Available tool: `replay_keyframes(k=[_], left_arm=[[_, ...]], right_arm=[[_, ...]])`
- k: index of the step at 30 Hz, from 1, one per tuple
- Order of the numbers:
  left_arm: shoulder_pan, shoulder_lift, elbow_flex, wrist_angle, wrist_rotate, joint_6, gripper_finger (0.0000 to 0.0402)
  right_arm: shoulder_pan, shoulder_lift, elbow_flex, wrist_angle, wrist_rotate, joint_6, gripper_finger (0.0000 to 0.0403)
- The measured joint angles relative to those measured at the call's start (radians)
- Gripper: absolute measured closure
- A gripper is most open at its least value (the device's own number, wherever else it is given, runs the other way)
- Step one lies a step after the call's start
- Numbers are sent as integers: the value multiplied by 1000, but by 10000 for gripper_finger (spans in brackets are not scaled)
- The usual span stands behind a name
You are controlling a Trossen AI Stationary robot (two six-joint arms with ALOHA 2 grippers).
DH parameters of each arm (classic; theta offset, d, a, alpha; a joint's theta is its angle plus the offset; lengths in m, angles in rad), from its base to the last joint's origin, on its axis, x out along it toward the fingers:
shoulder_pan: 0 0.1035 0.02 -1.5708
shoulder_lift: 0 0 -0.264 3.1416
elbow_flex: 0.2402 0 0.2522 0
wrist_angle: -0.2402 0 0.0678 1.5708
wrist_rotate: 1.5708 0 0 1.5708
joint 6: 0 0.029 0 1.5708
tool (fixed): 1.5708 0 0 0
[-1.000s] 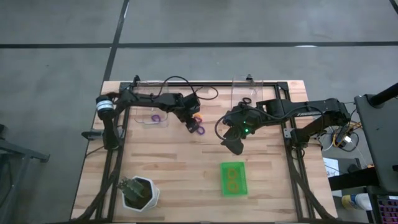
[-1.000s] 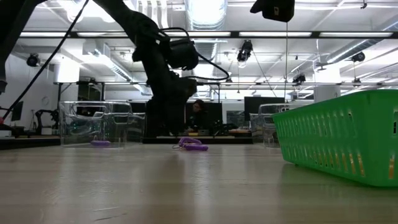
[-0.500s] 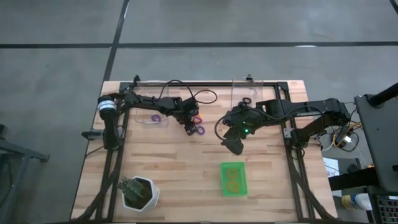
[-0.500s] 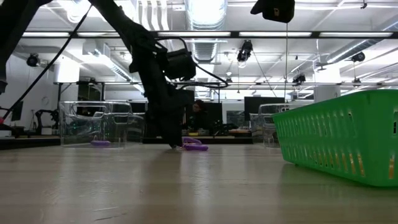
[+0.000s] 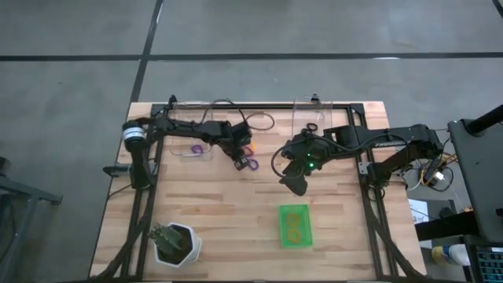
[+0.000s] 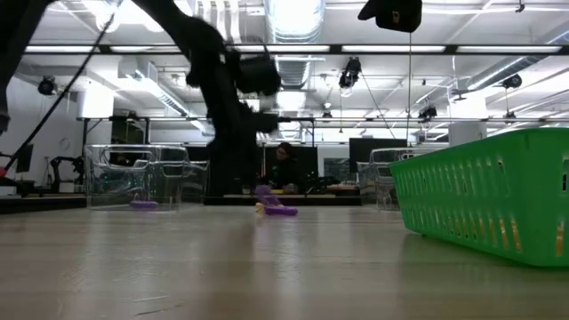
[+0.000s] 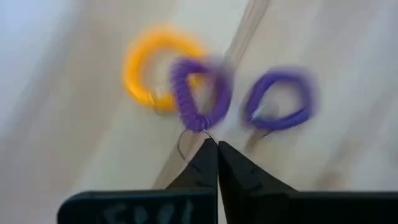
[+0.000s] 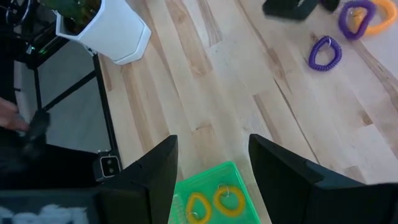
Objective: Sort spring keychains
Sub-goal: Put the top purple spring keychain into the left transparent bin
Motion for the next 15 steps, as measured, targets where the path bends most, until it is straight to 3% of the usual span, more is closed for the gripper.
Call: replay_keyframes(k=[7,15], left_arm=[[0,-165,85,-59,-52,-2,401],[7,-348,130,-227,-260,-4,401]], right_arm=[[0,0,0,0,-1,-4,211],[0,0,0,0,-2,-18,211]])
